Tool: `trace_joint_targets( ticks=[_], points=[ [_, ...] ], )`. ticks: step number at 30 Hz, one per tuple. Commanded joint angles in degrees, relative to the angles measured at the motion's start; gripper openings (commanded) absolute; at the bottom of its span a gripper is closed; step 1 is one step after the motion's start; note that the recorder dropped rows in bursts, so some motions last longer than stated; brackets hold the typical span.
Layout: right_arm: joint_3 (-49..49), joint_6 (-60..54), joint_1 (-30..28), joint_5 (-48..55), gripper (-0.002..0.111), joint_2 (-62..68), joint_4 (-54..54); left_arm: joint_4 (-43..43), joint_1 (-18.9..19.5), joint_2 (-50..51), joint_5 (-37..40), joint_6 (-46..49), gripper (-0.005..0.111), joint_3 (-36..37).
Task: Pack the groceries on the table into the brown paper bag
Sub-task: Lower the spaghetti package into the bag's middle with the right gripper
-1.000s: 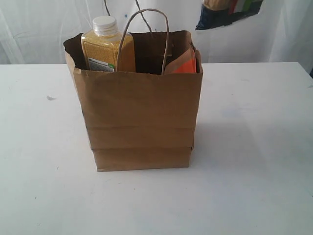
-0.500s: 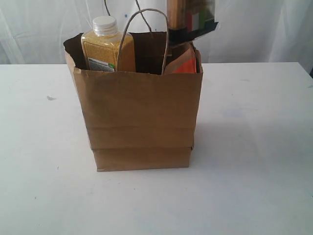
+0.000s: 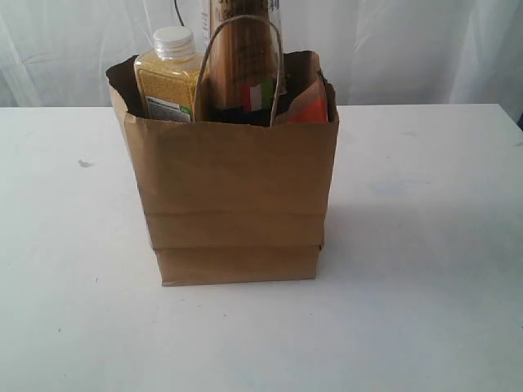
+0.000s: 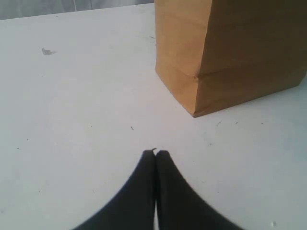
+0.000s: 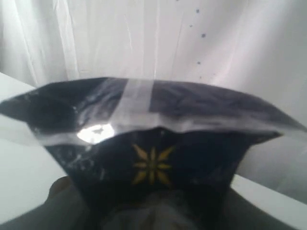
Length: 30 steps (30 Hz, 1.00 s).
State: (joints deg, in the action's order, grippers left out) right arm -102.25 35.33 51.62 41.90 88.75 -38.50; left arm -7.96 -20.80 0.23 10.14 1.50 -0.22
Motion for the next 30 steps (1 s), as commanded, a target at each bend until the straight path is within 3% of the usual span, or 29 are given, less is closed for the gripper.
trace_joint_targets(
  ticks=[1, 9, 17, 30],
  points=[
    [-1.3, -0.2, -0.4, -0.2, 0.000, -1.2, 1.3, -0.4, 0.1, -0.2, 0.4, -0.1, 0.000, 0.2],
    [-0.3, -0.6, -0.4, 7.6, 0.000, -1.2, 7.2, -0.4, 0.1, -0.2, 0.4, -0.1, 0.000, 0.2],
    [4.8, -0.6, -0.4, 0.8, 0.000, 0.4, 2.5, -0.4, 0.1, -0.2, 0.4, -0.1, 0.000, 0.2],
    [5.1, -0.6, -0.3, 1.6, 0.000, 7.8, 3.1, -0.4, 0.1, -0.2, 0.4, -0.1, 0.000, 0.2]
  ],
)
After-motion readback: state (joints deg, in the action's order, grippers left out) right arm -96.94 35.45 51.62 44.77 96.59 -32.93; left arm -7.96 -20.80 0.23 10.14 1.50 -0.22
